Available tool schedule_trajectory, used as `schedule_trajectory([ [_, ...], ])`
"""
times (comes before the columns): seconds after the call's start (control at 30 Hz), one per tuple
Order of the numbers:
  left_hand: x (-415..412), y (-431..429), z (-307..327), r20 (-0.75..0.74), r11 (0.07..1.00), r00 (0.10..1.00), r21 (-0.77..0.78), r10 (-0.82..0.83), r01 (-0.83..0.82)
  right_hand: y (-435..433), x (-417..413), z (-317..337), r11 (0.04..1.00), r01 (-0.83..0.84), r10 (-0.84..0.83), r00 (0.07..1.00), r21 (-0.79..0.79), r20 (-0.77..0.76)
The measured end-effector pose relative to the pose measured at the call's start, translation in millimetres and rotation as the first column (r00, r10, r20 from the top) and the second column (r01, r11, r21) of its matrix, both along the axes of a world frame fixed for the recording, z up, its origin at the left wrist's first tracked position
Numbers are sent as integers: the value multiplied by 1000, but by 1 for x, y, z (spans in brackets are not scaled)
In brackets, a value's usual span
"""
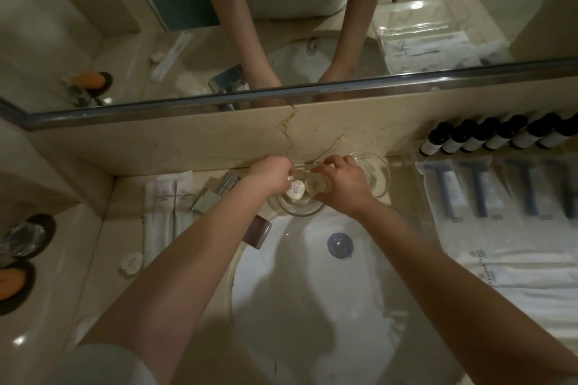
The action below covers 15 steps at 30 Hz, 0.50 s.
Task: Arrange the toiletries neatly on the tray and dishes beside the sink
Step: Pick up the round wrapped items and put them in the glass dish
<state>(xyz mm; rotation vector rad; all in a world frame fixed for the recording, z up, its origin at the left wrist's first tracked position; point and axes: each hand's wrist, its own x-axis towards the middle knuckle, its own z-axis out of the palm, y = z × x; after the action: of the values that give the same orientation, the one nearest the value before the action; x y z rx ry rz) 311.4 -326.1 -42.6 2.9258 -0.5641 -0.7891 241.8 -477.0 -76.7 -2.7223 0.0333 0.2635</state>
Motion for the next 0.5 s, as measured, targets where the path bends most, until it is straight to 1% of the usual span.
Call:
schedule_trajectory([
  [0.1, -6, 6, 11, 112, 999, 994, -41, 0, 5, 0, -6, 9, 997, 59, -60, 998, 54, 24],
  [0.2, -22, 16, 24, 222, 995, 974, -98, 39, -17, 3, -16, 22, 992, 90, -99, 989, 88, 107],
  [0.37, -61, 38, 45, 356, 974, 922, -212, 150, -77, 20, -42, 50, 991, 110, -124, 967, 74, 224],
  [0.5, -98, 64, 60, 424, 960, 880, -258, 212, -107, 42, -70, 70, 996, 78, -89, 943, 47, 322],
])
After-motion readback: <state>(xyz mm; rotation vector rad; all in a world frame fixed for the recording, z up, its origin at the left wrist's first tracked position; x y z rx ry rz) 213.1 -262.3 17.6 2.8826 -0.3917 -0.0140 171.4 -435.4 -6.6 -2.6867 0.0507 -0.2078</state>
